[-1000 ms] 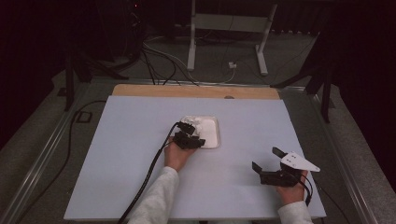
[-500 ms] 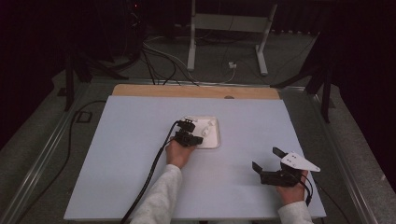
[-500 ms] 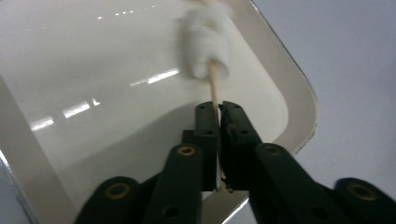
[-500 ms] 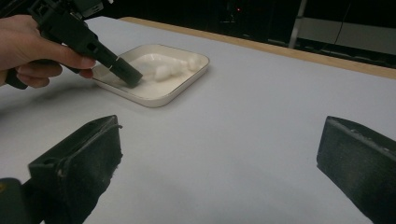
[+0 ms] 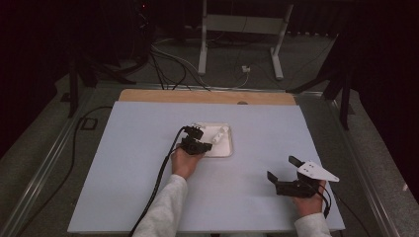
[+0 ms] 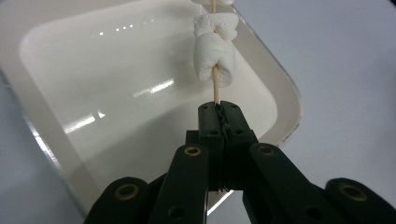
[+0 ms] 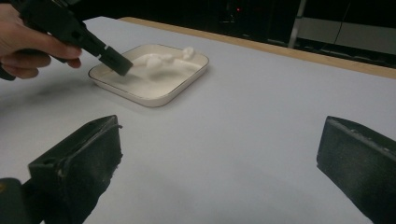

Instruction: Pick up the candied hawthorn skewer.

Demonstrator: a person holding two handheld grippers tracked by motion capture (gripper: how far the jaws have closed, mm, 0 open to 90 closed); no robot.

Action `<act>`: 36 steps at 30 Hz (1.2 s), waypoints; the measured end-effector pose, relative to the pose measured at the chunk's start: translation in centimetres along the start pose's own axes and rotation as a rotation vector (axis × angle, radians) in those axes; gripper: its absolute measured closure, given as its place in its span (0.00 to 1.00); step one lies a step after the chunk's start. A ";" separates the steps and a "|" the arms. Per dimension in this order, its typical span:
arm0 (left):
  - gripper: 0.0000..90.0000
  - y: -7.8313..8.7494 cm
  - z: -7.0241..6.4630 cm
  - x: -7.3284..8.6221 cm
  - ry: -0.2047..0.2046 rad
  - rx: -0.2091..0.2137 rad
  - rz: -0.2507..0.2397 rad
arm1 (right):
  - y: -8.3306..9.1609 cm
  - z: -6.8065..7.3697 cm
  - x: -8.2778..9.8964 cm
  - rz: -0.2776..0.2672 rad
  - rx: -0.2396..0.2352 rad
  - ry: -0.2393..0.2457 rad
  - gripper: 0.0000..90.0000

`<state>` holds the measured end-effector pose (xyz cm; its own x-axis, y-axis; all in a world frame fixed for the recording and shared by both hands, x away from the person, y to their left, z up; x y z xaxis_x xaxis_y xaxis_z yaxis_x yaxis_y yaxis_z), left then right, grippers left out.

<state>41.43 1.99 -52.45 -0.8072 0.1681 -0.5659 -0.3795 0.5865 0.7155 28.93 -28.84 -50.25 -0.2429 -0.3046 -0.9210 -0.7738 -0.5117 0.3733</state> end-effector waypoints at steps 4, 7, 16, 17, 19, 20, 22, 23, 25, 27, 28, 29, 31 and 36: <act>1.00 1.2 0.1 0.0 -0.008 0.009 -0.031 | 0.0 0.0 0.0 0.000 -0.001 0.001 0.00; 1.00 2.1 0.2 0.0 -0.015 0.017 -0.062 | -0.1 0.1 0.0 0.001 -0.002 0.000 0.00; 1.00 4.7 0.1 0.3 -0.052 0.019 -0.143 | -0.1 0.1 0.0 0.002 -0.010 -0.009 0.00; 1.00 4.9 0.2 0.3 -0.054 0.018 -0.147 | -0.1 0.2 0.0 0.002 -0.010 -0.010 0.00; 1.00 5.5 0.2 0.5 -0.068 0.016 -0.163 | -0.1 0.2 0.0 0.001 -0.011 -0.010 0.00; 1.00 5.5 0.2 0.5 -0.068 0.016 -0.163 | -0.1 0.2 0.0 -0.001 -0.012 -0.011 0.00; 1.00 6.4 0.3 0.8 -0.083 0.017 -0.181 | -0.1 0.3 -0.1 0.000 -0.013 -0.012 0.00; 1.00 6.6 0.4 1.0 -0.089 0.015 -0.187 | -0.2 0.4 -0.1 0.003 -0.013 -0.016 0.00; 1.00 7.2 0.5 1.3 -0.094 0.020 -0.203 | -0.4 0.5 -0.3 0.003 -0.019 -0.022 0.00; 1.00 7.7 0.6 1.7 -0.099 0.028 -0.221 | -0.5 0.7 -0.6 -0.002 -0.027 -0.040 0.00; 1.00 7.9 0.6 1.9 -0.098 0.027 -0.224 | -0.6 0.7 -0.8 -0.008 -0.031 -0.047 0.00; 1.00 8.2 0.7 2.1 -0.104 0.026 -0.230 | -0.7 0.8 -1.1 -0.014 -0.029 -0.046 0.00; 1.00 8.7 0.7 2.6 -0.109 0.036 -0.243 | -0.7 0.8 -1.7 -0.024 -0.025 -0.047 0.00; 1.00 9.6 0.7 3.5 -0.130 0.051 -0.265 | -0.8 0.8 -3.5 -0.051 -0.051 -0.073 0.00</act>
Point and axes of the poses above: each handheld gripper's, and its own axes: y roughly backward along the jaws, x roughly out of its underside, z roughly to its left, the point moved 4 cm from there along -y, roughly forward along the jaws, and after that the axes turned 8 degrees about y, right-handed, at the moved point
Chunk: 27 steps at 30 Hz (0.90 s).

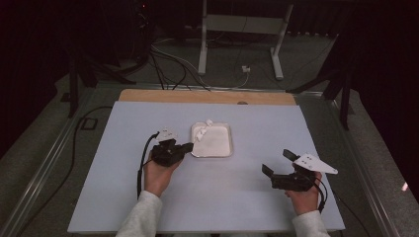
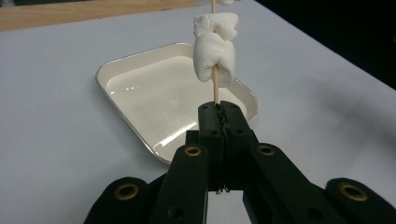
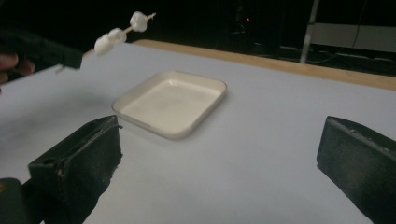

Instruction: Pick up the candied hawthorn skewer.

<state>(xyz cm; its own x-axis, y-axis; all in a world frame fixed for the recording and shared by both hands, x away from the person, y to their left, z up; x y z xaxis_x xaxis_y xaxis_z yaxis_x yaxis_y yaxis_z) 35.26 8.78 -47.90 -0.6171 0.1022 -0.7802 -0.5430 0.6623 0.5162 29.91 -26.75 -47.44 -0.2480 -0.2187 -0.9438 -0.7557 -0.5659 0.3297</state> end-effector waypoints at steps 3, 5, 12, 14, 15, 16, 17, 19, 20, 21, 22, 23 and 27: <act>1.00 0.5 -0.1 0.4 -0.031 0.008 -0.003 | -0.5 0.1 -1.2 -0.012 -0.022 -0.013 0.00; 1.00 0.8 -0.2 0.5 -0.045 0.002 0.000 | -1.1 0.3 -2.1 -0.016 -0.048 -0.016 0.00; 1.00 1.7 -0.2 1.0 -0.089 0.004 -0.025 | -3.4 1.3 -4.9 -0.019 -0.140 -0.044 0.00; 1.00 1.9 -0.3 1.1 -0.104 0.005 -0.029 | -4.2 1.7 -5.4 -0.013 -0.175 -0.060 0.00; 1.00 2.0 -0.3 1.2 -0.111 0.006 -0.033 | -4.6 1.8 -5.7 -0.009 -0.188 -0.064 0.00; 1.00 2.1 -0.3 1.2 -0.118 0.007 -0.038 | -5.0 2.0 -6.0 -0.009 -0.200 -0.064 0.00; 1.00 2.2 -0.4 1.2 -0.122 0.010 -0.040 | -5.4 2.2 -6.2 -0.005 -0.210 -0.064 0.00; 1.00 2.3 -0.5 1.2 -0.138 0.011 -0.048 | -6.2 2.7 -6.7 0.001 -0.234 -0.069 0.00; 1.00 2.3 -0.5 1.2 -0.144 0.014 -0.048 | -6.7 2.9 -6.9 0.008 -0.247 -0.070 0.00; 1.00 2.3 -0.6 1.2 -0.145 0.019 -0.048 | -7.1 3.1 -7.2 0.011 -0.259 -0.069 0.00; 1.00 2.3 -0.6 1.2 -0.145 0.019 -0.048 | -7.5 3.4 -7.4 0.016 -0.268 -0.072 0.00; 1.00 2.4 -0.6 1.2 -0.156 0.022 -0.054 | -7.9 3.6 -7.6 0.030 -0.277 -0.072 0.00; 1.00 2.6 -0.9 1.1 -0.164 0.035 -0.063 | -9.4 4.5 -8.5 0.054 -0.314 -0.075 0.00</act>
Point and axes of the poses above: each handheld gripper's, and its own axes: y roughly backward along the jaws, x roughly out of its underside, z roughly to its left, the point moved 4 cm from there along -y, roughly forward along the jaws, and after that the axes turned 8 degrees about y, right-handed, at the moved point
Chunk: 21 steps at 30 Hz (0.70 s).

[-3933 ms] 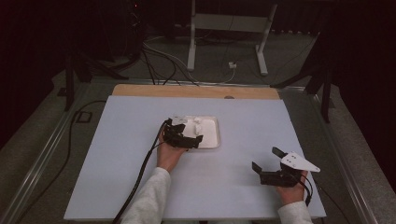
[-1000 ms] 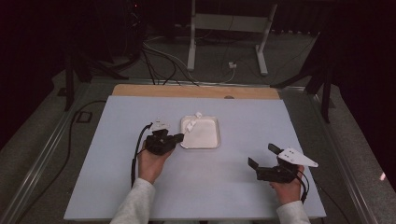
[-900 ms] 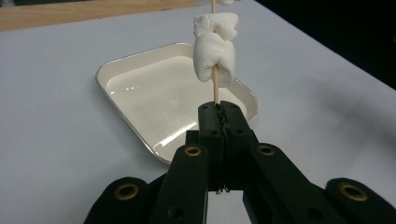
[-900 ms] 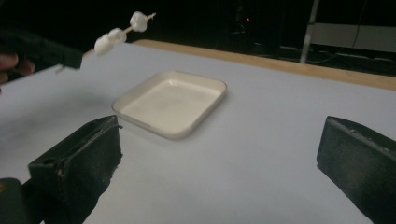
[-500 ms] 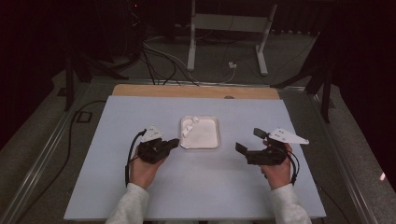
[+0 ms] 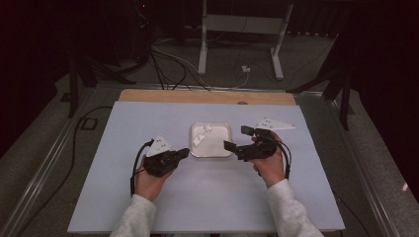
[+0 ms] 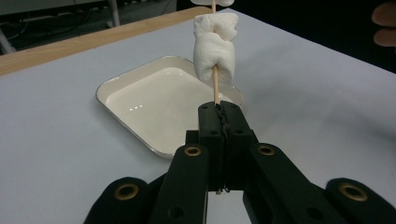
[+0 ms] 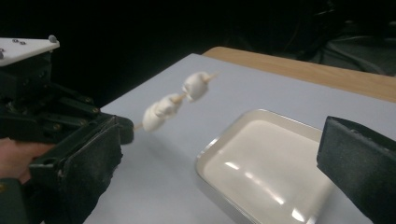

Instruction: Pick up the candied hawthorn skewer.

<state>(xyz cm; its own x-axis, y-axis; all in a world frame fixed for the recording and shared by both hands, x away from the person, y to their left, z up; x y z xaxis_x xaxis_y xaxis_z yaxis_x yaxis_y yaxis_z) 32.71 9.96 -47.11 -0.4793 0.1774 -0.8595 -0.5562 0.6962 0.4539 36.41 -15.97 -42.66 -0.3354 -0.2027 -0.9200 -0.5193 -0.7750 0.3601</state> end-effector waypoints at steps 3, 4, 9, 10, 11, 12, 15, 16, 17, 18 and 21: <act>1.00 0.1 -0.1 0.0 -0.006 0.009 -0.012 | -1.0 0.2 -0.6 0.001 -0.038 -0.011 0.05; 1.00 0.1 -0.1 0.0 -0.006 0.009 -0.012 | -1.3 0.2 -0.8 0.004 -0.050 -0.023 0.05; 1.00 0.0 -0.6 -0.1 -0.027 0.026 -0.028 | -2.7 0.2 -1.4 0.007 -0.089 -0.067 0.08; 1.00 0.0 -0.6 -0.2 -0.027 0.029 -0.031 | -3.0 0.2 -1.5 0.014 -0.088 -0.073 0.10; 1.00 0.0 -0.6 -0.2 -0.029 0.033 -0.032 | -3.3 0.2 -1.6 0.022 -0.090 -0.076 0.11; 1.00 0.0 -0.7 -0.3 -0.034 0.034 -0.035 | -3.6 0.3 -1.7 0.031 -0.092 -0.079 0.15; 1.00 0.1 -0.8 -0.5 -0.038 0.041 -0.045 | -4.4 0.4 -1.9 0.052 -0.105 -0.097 0.28; 1.00 0.1 -0.8 -0.5 -0.039 0.043 -0.047 | -4.7 0.4 -1.9 0.057 -0.114 -0.105 0.36; 1.00 0.0 -0.8 -0.5 -0.040 0.044 -0.049 | -4.9 0.4 -1.9 0.061 -0.133 -0.116 0.42; 1.00 0.0 -0.8 -0.5 -0.042 0.044 -0.049 | -5.1 0.4 -1.9 0.071 -0.157 -0.138 0.47; 1.00 -0.1 -0.8 -0.4 -0.046 0.041 -0.041 | -5.5 0.4 -1.7 0.086 -0.181 -0.183 0.62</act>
Point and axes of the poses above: each handheld gripper's, and its own axes: y roughly backward along the jaws, x roughly out of its underside, z roughly to its left, the point moved 4 cm from there along -y, roughly forward along the jaws, and after that the axes turned 8 degrees about y, right-handed, at the moved point
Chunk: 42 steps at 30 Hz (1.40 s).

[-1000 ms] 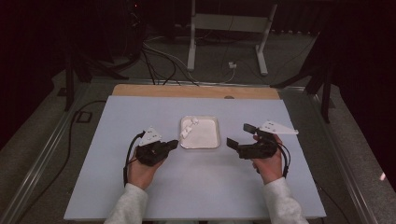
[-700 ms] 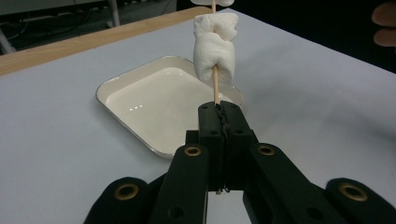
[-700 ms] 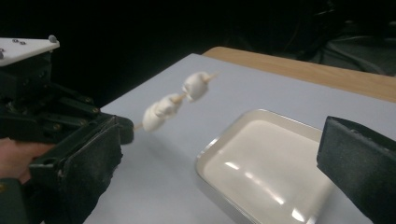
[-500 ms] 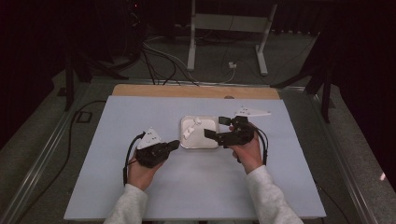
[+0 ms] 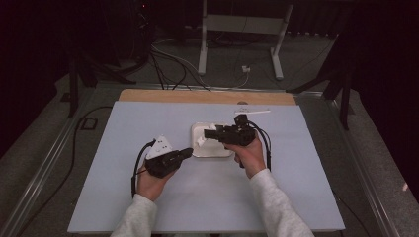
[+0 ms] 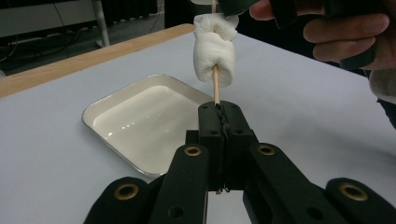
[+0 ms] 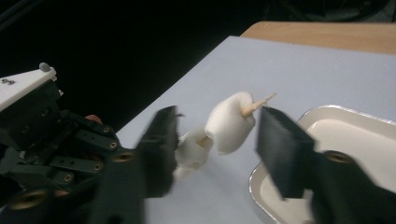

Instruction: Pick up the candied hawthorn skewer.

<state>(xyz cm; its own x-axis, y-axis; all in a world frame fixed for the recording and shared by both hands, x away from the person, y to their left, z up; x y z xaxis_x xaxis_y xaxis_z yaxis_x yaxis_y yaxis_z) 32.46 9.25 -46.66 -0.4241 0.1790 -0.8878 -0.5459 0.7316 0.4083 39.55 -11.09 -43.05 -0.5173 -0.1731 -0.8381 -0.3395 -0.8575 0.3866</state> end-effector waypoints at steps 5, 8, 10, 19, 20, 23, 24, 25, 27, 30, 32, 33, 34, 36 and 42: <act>1.00 -0.3 -0.2 0.3 -0.019 0.016 0.025 | 0.0 0.0 0.0 -0.014 -0.007 -0.035 0.69; 1.00 -0.5 -0.3 0.4 -0.026 0.015 0.035 | 0.0 0.2 -0.1 -0.021 -0.017 -0.030 0.82; 1.00 -0.6 -0.3 0.4 -0.026 0.015 0.039 | 0.1 0.4 -0.1 -0.020 -0.030 -0.038 0.84; 1.00 -1.6 -0.8 1.1 -0.068 -0.003 0.088 | 0.3 1.2 -0.1 0.016 -0.063 -0.016 0.87; 1.00 -1.6 -0.8 1.1 -0.068 -0.003 0.088 | 0.3 1.3 -0.1 0.020 -0.063 -0.013 0.88; 1.00 -1.7 -0.8 1.3 -0.072 -0.007 0.098 | 0.2 1.5 -0.2 0.028 -0.064 -0.001 0.88; 1.00 -1.8 -0.8 1.4 -0.084 -0.019 0.107 | 0.2 1.5 -0.2 0.039 -0.055 0.008 0.88; 1.00 -1.9 -0.8 1.5 -0.083 -0.021 0.108 | 0.2 1.6 -0.1 0.045 -0.052 0.010 0.88; 1.00 -1.9 -0.8 1.6 -0.084 -0.022 0.108 | 0.2 1.6 -0.1 0.049 -0.050 0.013 0.88; 1.00 -2.0 -0.7 1.7 -0.093 -0.028 0.109 | 0.4 1.4 0.0 0.059 -0.042 0.018 0.88; 1.00 -2.0 -0.7 1.7 -0.097 -0.030 0.110 | 0.5 1.4 0.0 0.063 -0.038 0.021 0.88; 1.00 -2.0 -0.7 1.7 -0.098 -0.032 0.109 | 0.5 1.4 0.0 0.064 -0.037 0.023 0.88; 1.00 -2.0 -0.7 1.8 -0.101 -0.033 0.107 | 0.6 1.4 0.0 0.064 -0.038 0.024 0.88; 1.00 -2.1 -0.7 1.8 -0.103 -0.032 0.103 | 0.6 1.5 0.0 0.065 -0.035 0.026 0.88; 1.00 -2.1 -0.7 1.9 -0.121 -0.038 0.084 | 0.9 1.4 -0.1 0.062 -0.032 0.026 0.88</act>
<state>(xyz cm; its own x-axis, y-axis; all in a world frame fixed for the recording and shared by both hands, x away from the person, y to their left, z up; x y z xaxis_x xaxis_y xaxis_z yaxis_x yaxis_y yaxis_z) 32.25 7.61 -49.05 -0.3803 0.3184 -0.8683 -0.5400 0.6858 0.4880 38.21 -11.20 -42.06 -0.5161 -0.2384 -0.8226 -0.2822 -0.8595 0.4262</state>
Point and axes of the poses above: each handheld gripper's, and its own axes: y roughly backward along the jaws, x roughly out of its underside, z roughly to its left, the point moved 4 cm from there along -y, roughly forward along the jaws, and after that the axes turned 8 degrees about y, right-handed, at the moved point
